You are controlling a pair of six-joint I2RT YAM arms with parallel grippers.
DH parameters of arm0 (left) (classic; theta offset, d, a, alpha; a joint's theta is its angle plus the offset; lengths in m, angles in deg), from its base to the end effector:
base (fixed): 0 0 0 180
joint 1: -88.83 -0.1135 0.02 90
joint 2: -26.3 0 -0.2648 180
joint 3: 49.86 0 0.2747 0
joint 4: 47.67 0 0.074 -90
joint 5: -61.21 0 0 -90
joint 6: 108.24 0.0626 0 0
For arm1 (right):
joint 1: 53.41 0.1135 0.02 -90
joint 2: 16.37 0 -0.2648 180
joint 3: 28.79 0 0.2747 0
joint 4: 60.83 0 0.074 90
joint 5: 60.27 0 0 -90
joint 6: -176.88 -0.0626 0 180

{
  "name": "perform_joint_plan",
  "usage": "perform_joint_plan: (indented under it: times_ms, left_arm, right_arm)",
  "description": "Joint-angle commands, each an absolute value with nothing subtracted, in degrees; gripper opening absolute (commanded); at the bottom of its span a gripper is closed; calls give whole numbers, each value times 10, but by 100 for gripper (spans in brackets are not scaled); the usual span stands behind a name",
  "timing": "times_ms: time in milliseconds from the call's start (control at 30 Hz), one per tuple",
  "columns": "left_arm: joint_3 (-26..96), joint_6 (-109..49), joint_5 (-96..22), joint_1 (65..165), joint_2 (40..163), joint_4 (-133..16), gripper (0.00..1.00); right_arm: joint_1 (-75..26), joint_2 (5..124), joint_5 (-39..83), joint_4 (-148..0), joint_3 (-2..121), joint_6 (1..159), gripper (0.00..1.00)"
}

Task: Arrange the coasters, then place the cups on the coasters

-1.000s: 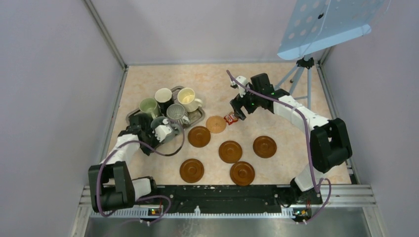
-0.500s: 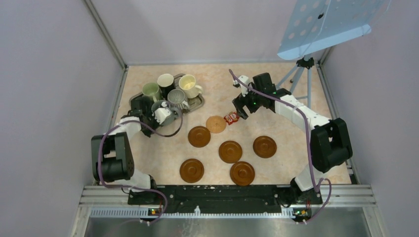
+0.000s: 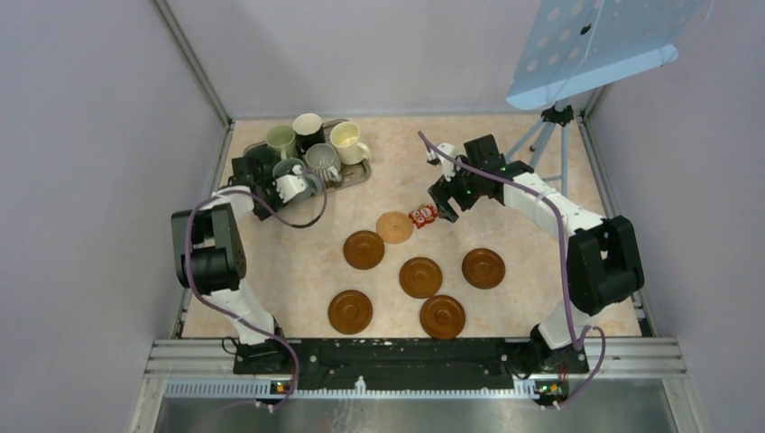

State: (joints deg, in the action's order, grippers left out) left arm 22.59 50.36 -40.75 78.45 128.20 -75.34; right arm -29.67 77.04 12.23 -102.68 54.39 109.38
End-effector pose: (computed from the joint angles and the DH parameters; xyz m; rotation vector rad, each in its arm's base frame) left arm 0.3832 0.0570 0.1240 1.3128 2.1953 0.2731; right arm 0.3478 0.1735 0.2236 -1.0844 2.2090 0.3873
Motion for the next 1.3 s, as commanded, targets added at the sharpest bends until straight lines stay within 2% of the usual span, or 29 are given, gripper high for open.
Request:
perform_joint_plan:
  times_ms: [0,100,167,233,367,533,733,1067,1267]
  left_arm:
    - [246,522,-423,781,1297,-809,53]
    - [230,539,-450,779,1255,-854,65]
    - [220,540,-464,779,1224,-894,70]
    - [215,527,-479,780,1193,-933,81]
    - [194,494,-523,783,1128,-1004,86]
    - [149,423,-585,836,1072,-995,86]
    - [145,293,-616,940,1103,-927,82]
    - [117,212,-601,967,1118,-834,81]
    - [115,175,-582,967,1119,-826,82]
  right_arm:
    - [-300,763,109,-1040,548,1114,83]
    - [-300,751,104,-1052,541,1129,83]
    - [-300,741,104,-1065,537,1133,83]
    - [-299,727,98,-1080,528,1135,82]
    - [-290,683,99,-1077,474,1133,82]
    - [-257,661,106,-1033,413,1118,80]
    - [-212,666,85,-981,382,1145,77]
    - [-133,695,100,-928,354,1105,73]
    - [-96,721,163,-883,319,1077,68]
